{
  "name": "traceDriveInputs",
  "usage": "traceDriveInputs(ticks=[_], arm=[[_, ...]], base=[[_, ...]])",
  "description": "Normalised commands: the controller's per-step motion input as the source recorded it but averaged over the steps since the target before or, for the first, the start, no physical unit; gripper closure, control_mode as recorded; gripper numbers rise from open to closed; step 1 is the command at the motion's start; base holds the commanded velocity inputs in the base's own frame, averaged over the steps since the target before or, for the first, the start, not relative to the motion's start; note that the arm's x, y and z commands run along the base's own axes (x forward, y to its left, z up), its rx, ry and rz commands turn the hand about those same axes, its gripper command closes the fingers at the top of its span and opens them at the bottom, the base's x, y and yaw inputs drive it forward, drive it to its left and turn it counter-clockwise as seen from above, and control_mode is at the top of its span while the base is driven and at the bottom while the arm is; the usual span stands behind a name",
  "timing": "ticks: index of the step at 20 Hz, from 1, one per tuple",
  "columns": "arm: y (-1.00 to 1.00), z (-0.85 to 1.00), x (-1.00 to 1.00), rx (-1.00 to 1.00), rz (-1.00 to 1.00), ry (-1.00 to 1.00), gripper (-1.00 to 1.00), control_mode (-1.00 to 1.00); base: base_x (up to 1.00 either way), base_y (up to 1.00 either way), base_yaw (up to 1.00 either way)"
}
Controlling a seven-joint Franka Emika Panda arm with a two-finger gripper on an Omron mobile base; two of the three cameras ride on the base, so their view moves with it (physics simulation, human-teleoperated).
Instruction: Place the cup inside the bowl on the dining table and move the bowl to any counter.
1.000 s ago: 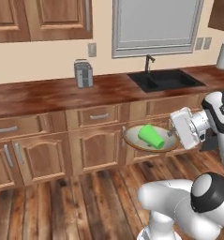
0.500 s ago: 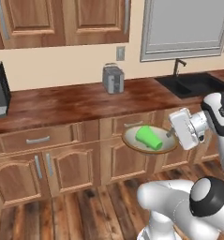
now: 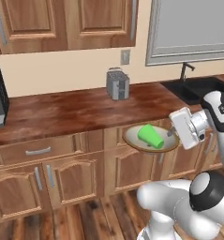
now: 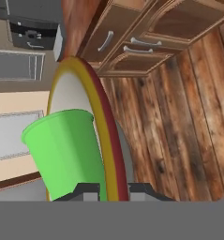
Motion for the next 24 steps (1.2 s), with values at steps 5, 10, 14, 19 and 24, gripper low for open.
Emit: traceDriveInputs(ticks=[5, 10, 14, 19, 24], arm=[[0.00, 0.00, 0.00, 0.00, 0.00, 0.00, 1.00, 1.00], [0.00, 0.00, 0.00, 0.00, 0.00, 0.00, 1.00, 1.00], [0.00, 0.00, 0.00, 0.00, 0.00, 0.00, 1.00, 1.00], [0.00, 0.00, 0.00, 0.00, 0.00, 0.00, 1.00, 1.00], [0.00, 0.00, 0.00, 0.00, 0.00, 0.00, 1.00, 1.00]], base=[[0.11, 0.40, -0.01], [0.26, 0.61, -0.02], [0.40, 0.67, -0.01], [0.54, 0.58, -0.01], [0.48, 0.45, 0.00]])
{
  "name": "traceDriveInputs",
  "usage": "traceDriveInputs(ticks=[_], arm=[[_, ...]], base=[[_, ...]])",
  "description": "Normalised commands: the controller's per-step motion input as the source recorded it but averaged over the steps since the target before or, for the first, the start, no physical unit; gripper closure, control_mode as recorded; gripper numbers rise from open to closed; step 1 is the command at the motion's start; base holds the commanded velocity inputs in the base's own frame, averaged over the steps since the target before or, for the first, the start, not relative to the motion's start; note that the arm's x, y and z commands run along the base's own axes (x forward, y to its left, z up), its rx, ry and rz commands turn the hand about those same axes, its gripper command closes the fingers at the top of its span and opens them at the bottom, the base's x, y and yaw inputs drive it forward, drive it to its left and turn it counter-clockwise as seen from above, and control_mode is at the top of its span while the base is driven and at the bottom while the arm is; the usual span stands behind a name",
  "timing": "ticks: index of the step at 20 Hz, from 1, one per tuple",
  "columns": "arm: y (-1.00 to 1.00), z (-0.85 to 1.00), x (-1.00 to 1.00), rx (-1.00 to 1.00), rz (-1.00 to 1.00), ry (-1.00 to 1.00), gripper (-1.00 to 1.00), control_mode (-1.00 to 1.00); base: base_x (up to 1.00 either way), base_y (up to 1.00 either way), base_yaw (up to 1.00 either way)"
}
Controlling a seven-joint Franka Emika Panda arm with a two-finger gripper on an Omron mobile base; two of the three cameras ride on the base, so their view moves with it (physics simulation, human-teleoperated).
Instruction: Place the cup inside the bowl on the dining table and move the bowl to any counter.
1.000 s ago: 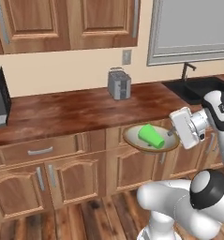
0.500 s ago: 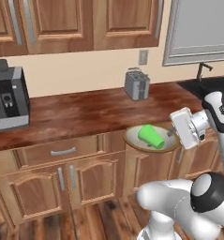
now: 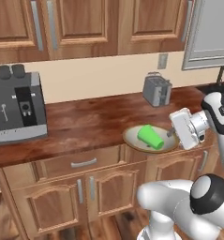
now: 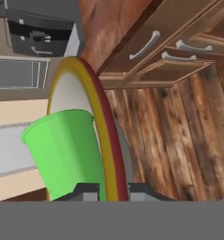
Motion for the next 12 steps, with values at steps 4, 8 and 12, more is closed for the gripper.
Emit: traceDriveInputs(ticks=[4, 8, 12], arm=[[0.00, 0.00, 0.00, 0.00, 0.00, 0.00, 1.00, 1.00], [0.00, 0.00, 0.00, 0.00, 0.00, 0.00, 1.00, 1.00], [0.00, 0.00, 0.00, 0.00, 0.00, 0.00, 1.00, 1.00]], base=[[0.48, 0.34, 0.00], [0.66, 0.31, 0.00], [0.64, 0.29, 0.00]])
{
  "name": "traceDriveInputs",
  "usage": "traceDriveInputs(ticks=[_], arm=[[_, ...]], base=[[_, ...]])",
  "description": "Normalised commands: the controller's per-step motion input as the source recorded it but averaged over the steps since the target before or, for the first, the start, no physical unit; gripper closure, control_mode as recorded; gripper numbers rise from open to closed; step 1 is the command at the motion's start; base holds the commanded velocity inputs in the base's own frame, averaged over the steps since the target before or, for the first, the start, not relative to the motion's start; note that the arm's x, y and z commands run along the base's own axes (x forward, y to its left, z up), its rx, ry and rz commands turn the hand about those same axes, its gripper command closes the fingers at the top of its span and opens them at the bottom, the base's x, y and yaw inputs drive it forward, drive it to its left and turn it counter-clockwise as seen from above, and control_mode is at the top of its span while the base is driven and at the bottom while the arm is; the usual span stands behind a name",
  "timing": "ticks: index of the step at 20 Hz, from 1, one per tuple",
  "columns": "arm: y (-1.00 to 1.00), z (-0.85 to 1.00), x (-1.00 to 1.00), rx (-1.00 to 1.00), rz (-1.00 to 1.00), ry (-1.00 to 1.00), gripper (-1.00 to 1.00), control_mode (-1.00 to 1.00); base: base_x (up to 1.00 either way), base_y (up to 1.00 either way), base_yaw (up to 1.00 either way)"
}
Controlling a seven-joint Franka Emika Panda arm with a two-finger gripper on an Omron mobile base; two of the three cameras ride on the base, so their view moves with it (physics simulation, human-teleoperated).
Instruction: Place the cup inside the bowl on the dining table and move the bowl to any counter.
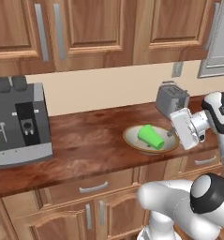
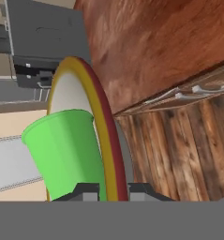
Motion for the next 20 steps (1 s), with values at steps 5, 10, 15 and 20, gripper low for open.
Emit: traceDriveInputs(ticks=[5, 10, 15, 20], arm=[[0.00, 0.00, 0.00, 0.00, 0.00, 0.00, 1.00, 1.00], [0.00, 0.00, 0.00, 0.00, 0.00, 0.00, 1.00, 1.00], [0.00, 0.00, 0.00, 0.00, 0.00, 0.00, 1.00, 1.00], [0.00, 0.00, 0.00, 0.00, 0.00, 0.00, 1.00, 1.00]], base=[[0.41, 0.23, 0.00], [0.16, 0.09, 0.00], [0.00, 0.03, 0.00], [0.00, 0.00, 0.00]])
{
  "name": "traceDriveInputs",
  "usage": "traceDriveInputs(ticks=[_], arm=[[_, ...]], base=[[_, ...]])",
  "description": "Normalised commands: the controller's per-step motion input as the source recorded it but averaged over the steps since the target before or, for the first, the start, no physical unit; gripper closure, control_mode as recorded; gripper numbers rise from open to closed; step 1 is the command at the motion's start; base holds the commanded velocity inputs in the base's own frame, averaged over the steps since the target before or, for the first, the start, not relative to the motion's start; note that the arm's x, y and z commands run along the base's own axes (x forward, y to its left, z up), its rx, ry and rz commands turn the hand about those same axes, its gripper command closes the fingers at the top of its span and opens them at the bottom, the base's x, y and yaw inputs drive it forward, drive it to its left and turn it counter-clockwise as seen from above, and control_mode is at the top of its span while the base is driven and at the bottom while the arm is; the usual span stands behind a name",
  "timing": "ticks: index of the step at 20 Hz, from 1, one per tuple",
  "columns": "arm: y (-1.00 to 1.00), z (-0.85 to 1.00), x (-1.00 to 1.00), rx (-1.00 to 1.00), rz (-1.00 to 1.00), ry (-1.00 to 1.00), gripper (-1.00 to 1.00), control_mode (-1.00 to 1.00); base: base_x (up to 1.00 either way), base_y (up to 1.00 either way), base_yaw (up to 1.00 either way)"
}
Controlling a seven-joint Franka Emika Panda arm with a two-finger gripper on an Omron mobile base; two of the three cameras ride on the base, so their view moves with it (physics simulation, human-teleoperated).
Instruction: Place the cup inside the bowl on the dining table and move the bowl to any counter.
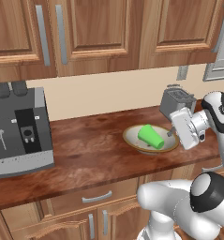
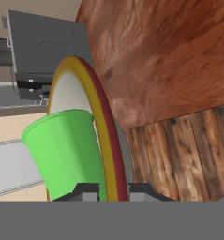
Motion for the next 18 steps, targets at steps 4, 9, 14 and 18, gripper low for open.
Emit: traceDriveInputs(ticks=[4, 9, 14, 18], arm=[[0.00, 0.00, 0.00, 0.00, 0.00, 0.00, 1.00, -1.00], [0.00, 0.00, 0.00, 0.00, 0.00, 0.00, 1.00, -1.00], [0.00, 0.00, 0.00, 0.00, 0.00, 0.00, 1.00, -1.00], [0.00, 0.00, 0.00, 0.00, 0.00, 0.01, 1.00, -1.00]], base=[[0.00, 0.00, 0.00], [0.00, 0.00, 0.00], [0.00, 0.00, 0.00], [0.00, 0.00, 0.00]])
